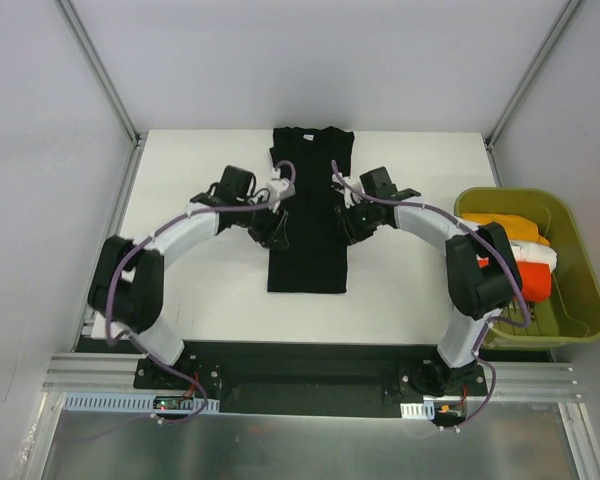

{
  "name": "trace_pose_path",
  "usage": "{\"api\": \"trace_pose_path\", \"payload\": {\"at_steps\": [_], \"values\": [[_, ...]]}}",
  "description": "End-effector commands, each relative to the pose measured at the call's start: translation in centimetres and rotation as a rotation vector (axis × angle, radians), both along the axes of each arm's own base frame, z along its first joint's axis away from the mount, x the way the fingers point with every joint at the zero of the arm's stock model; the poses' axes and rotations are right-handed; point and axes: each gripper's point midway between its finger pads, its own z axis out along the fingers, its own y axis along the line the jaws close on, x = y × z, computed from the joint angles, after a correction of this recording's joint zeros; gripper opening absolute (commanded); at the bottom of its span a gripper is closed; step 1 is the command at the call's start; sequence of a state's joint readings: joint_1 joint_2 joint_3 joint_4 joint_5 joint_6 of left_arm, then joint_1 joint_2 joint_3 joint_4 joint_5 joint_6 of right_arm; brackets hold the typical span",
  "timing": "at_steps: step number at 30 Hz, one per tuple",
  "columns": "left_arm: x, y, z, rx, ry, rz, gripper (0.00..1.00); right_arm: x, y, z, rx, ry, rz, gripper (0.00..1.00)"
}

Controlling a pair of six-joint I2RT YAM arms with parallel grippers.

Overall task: Roll the t-shirts
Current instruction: Roll the T-shirt to the center of the board.

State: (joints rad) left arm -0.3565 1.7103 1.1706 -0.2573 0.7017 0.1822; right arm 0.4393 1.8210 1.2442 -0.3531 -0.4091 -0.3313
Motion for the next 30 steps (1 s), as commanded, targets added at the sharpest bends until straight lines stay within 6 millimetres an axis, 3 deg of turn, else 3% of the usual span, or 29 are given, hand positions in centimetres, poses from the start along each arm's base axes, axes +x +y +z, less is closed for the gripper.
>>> {"api": "trace_pose_path", "payload": {"at_steps": [1,3,6,14,19,23,26,27,30], "values": [[-5.5,-0.6,1.0,0.142,-0.426,-0.364,0.52,-1.0,-2.1,4.3,-0.043,-0.157,0.043,0.36],[-7.9,-0.9,-0.9,0.177,-0.502,-0.469,0.58,-1.1,-3.4,4.9,-0.068,-0.183,0.017,0.43],[-9.4,-0.9,-2.6,0.217,-0.582,-0.592,0.60,-1.7,-5.3,6.5,-0.070,-0.214,-0.005,0.51],[-9.6,-0.5,-6.3,0.313,-0.611,-0.719,0.57,-5.0,-8.0,8.9,-0.064,-0.319,0.006,0.55],[-10.5,0.0,-7.7,0.322,-0.610,-0.780,0.51,-6.8,-8.8,7.5,-0.078,-0.357,0.034,0.63],[-11.3,0.6,-8.8,0.341,-0.541,-0.793,0.23,-7.8,-7.8,6.7,-0.133,-0.485,0.179,0.68],[-12.9,1.0,-8.7,0.320,-0.347,-0.804,0.05,-9.4,-5.9,5.6,-0.169,-0.644,0.368,0.69],[-13.6,0.3,-7.8,0.259,-0.246,-0.796,0.00,-10.2,-4.7,5.4,-0.164,-0.677,0.432,0.69],[-12.7,-0.1,-5.9,0.182,-0.076,-0.673,0.00,-11.5,-3.0,4.4,-0.175,-0.727,0.556,0.70]]}}
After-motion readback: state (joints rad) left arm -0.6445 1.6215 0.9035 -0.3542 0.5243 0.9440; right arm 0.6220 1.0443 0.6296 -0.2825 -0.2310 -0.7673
